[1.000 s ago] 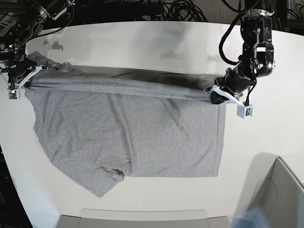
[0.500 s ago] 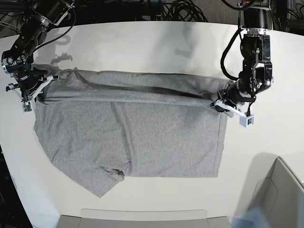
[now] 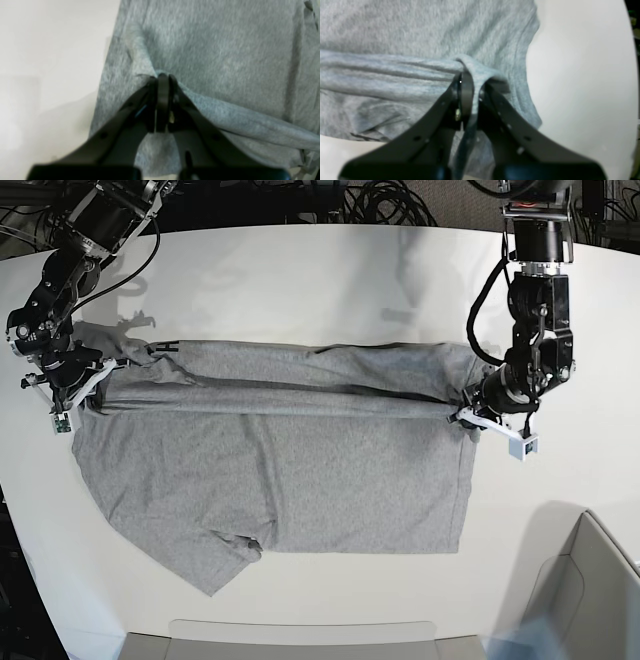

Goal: Fold the T-shirt properly
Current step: 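Lift the shoulder edge and fold it over toward the hem with both grippers, then open both grippers and release the folded edge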

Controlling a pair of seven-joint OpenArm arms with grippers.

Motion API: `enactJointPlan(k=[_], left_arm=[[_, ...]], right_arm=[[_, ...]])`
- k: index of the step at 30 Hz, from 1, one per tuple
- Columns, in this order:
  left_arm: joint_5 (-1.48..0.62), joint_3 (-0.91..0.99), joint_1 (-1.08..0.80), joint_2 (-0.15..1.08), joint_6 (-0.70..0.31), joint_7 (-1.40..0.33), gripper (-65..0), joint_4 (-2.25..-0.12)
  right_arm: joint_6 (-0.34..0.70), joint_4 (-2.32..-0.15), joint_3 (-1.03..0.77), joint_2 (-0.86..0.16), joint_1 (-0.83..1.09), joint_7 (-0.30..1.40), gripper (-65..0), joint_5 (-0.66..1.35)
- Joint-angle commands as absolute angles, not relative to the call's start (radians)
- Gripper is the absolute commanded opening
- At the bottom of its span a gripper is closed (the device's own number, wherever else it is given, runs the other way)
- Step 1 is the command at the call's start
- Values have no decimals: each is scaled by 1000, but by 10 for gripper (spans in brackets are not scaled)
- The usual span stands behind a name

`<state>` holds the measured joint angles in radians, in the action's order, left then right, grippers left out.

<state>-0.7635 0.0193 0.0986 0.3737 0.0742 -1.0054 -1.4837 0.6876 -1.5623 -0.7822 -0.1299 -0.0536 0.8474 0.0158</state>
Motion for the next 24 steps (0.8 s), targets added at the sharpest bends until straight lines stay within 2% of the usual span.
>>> enactJointPlan(k=[1, 18, 24], left_arm=[[-762, 24, 119, 386, 73, -972, -650, -1477], [-762, 24, 145, 386, 73, -901, -650, -1469], [-762, 2, 176, 384, 73, -900, -650, -1451]], right_arm=[[698, -1573, -788, -150, -79, 826, -650, 21], [698, -1569, -788, -159, -139, 826, -650, 28], [698, -1494, -788, -163, -163, 826, -650, 22]])
